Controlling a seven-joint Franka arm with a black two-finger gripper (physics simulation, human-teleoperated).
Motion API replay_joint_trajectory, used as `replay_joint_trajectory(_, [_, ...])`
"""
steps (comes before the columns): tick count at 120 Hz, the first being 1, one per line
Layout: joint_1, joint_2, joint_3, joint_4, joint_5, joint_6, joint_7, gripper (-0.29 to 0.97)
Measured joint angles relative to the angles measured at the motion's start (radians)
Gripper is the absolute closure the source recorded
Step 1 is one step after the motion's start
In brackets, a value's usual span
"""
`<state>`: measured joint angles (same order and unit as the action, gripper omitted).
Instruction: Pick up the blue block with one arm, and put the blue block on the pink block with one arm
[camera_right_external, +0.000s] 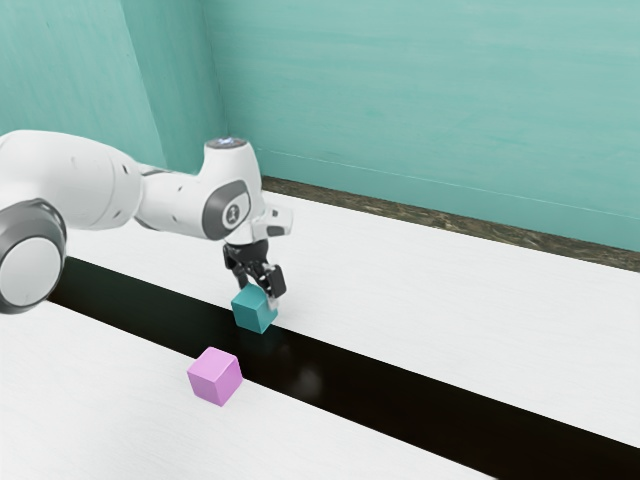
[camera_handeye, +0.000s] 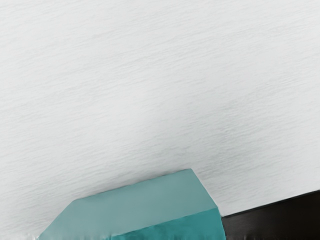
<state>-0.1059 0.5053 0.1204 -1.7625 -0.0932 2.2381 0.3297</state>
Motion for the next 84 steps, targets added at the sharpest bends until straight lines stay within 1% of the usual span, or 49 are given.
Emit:
replay_joint_trajectory(26, [0.0, -0.042, -0.007, -0.079, 0.001, 0.045, 0.011, 0.0])
replay_joint_trajectory(54, [0.001, -0.041, -0.007, -0.083, 0.0, 0.062, 0.018, 0.0])
replay_joint_trajectory(84, [0.0, -0.031, -0.006, -0.074, 0.001, 0.031, 0.008, 0.0])
